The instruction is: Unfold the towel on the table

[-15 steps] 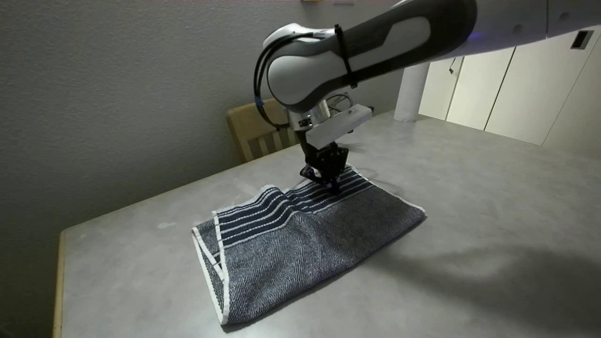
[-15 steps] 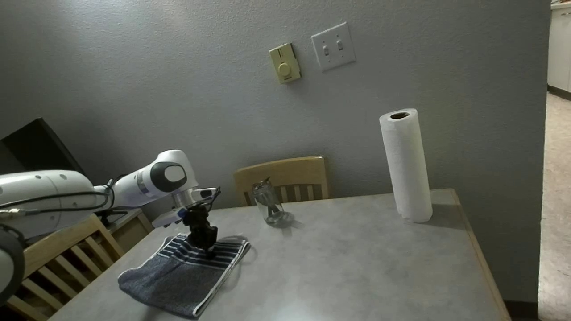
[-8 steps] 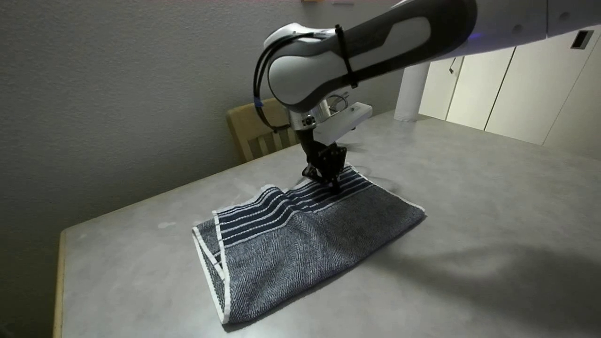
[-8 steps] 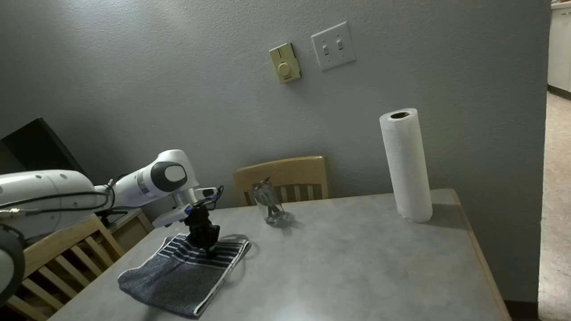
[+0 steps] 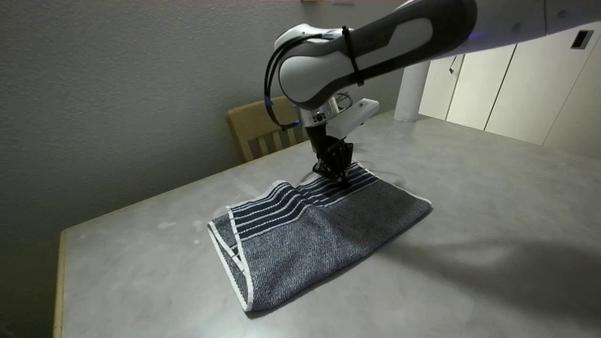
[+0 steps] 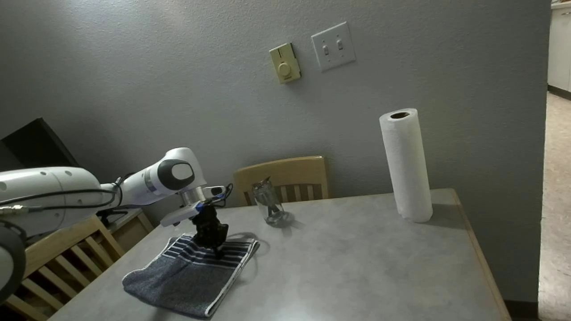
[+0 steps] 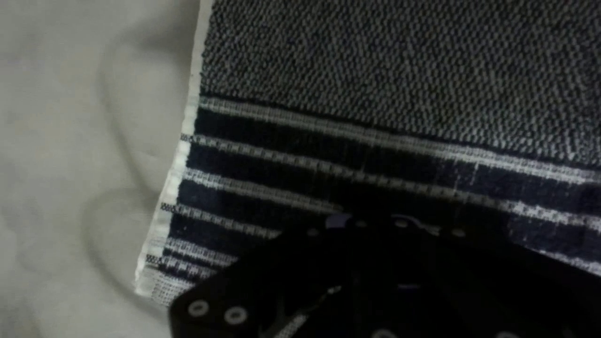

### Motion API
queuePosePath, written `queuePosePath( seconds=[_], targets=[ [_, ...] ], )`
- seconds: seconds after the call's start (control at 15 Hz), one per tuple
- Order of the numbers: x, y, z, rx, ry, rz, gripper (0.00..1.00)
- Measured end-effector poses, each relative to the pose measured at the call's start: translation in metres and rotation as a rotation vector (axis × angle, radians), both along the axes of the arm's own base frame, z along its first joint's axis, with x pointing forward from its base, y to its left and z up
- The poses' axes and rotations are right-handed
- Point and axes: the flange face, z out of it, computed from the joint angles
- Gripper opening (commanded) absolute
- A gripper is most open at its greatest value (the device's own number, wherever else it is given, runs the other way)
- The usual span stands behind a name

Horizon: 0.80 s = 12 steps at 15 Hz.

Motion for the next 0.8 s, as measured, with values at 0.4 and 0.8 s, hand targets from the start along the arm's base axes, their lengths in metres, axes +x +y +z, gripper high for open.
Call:
queuePosePath(
  seconds=[0.4,0.8],
  targets=[
    [0.000,-0.029,-0.002,-0.030,0.017,-0.018,0.00],
    [-0.004,-0.056,-0.004,-0.074,0.029,-0.041,0.00]
  ],
)
